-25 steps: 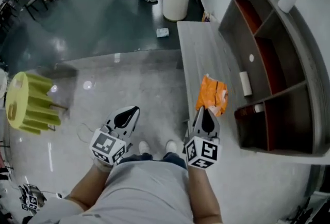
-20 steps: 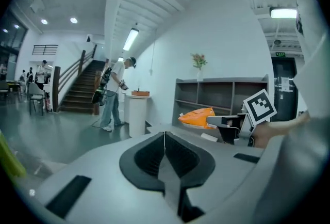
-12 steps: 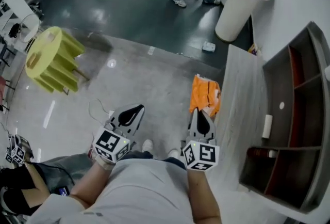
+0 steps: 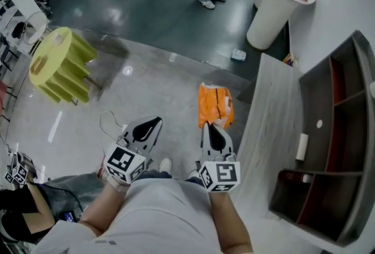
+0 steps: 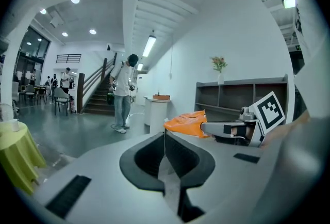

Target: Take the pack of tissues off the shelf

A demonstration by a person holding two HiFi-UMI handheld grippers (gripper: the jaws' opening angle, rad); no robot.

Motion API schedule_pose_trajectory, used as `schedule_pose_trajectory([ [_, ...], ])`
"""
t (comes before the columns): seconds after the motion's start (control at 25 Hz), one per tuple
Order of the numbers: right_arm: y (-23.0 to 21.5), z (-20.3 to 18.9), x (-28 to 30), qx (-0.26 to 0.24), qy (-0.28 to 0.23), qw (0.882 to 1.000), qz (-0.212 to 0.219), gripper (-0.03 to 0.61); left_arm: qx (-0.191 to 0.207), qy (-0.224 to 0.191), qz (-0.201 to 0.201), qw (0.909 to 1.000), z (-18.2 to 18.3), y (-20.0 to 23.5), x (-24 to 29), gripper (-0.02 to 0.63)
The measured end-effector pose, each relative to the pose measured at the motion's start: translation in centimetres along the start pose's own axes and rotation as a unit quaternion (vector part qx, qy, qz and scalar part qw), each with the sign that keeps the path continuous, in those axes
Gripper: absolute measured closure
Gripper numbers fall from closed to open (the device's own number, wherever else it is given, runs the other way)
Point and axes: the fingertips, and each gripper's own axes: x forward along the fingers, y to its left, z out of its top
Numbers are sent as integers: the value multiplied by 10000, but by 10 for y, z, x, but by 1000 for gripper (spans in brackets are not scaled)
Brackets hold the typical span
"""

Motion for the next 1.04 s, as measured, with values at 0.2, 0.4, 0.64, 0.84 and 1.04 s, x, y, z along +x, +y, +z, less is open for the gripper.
schedule_pose_trajectory([
  [0.2,-5,3,-6,-117,-32,9999,-14,558,27,19,-132,9999,2,-10,14,595],
  [0.4,-15,3,-14,-119,-16,9998,-130,558,58,28,-283,9996,3,-21,24,595],
  [0.64,-23,4,-23,-167,-64,9996,-195,558,98,-3,-376,9992,4,-31,33,595],
  [0.84,-24,3,-25,-167,-62,9995,-250,558,114,-10,-419,9991,5,-33,33,595],
  [1.04,-24,4,-27,-178,-58,9995,-254,558,121,12,-397,9991,4,-33,33,595],
])
